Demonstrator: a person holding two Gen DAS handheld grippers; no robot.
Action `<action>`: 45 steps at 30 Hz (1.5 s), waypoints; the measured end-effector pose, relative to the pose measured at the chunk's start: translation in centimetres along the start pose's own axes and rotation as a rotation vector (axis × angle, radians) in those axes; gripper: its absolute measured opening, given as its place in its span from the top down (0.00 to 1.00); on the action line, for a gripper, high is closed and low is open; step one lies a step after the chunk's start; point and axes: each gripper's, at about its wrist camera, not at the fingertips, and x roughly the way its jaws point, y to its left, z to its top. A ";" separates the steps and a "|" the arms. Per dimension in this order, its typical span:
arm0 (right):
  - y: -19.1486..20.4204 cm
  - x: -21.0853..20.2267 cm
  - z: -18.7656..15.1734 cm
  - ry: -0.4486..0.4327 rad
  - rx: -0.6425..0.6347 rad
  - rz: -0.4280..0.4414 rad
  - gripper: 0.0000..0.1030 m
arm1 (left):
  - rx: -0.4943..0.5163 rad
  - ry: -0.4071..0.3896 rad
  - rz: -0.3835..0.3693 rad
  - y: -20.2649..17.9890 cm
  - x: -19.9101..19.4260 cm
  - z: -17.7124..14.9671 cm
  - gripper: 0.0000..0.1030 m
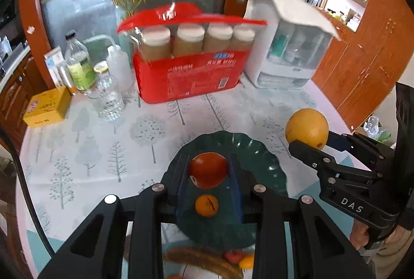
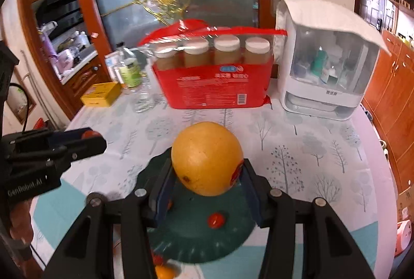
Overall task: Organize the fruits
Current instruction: 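Carry the tomato and grapefruit over the green plate with both tools, then open both tools to release the tomato and grapefruit onto the green plate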
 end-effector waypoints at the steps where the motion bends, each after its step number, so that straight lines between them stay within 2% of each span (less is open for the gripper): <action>1: -0.1 1.1 0.0 0.013 0.003 -0.010 0.52 | -0.007 0.016 0.003 0.2 1.3 0.1 0.73; 6: -1.0 6.0 -1.3 0.103 0.057 -0.013 0.52 | -0.052 0.117 0.011 0.9 7.8 -0.4 0.73; 13: -0.7 10.1 -3.5 0.188 0.067 -0.001 0.51 | -0.074 0.206 0.011 1.4 13.4 -2.2 0.73; 20: -0.7 12.3 -4.3 0.233 0.068 0.013 0.51 | -0.084 0.243 0.010 2.0 15.9 -3.1 0.73; 28: -0.3 13.7 -5.0 0.265 0.043 0.011 0.51 | -0.095 0.263 0.011 2.4 17.0 -3.4 0.71; 29: -0.3 13.8 -5.1 0.271 0.042 0.010 0.51 | -0.098 0.263 0.011 2.4 17.0 -3.5 0.68; 31: -0.4 13.8 -5.2 0.273 0.048 0.014 0.50 | -0.112 0.267 0.005 2.6 16.9 -3.5 0.49; 32: -0.5 13.8 -5.1 0.271 0.053 0.017 0.50 | -0.123 0.262 0.007 2.7 16.7 -3.5 0.35; 33: -0.6 13.7 -5.1 0.268 0.056 0.022 0.50 | -0.130 0.255 0.010 2.8 16.5 -3.5 0.28; 38: -1.1 12.8 -4.7 0.246 0.087 0.047 0.45 | -0.149 0.239 0.004 3.1 15.4 -3.2 0.28; 45: -1.0 11.1 -4.3 0.218 0.079 0.043 0.45 | -0.155 0.196 0.014 3.2 12.8 -2.7 0.28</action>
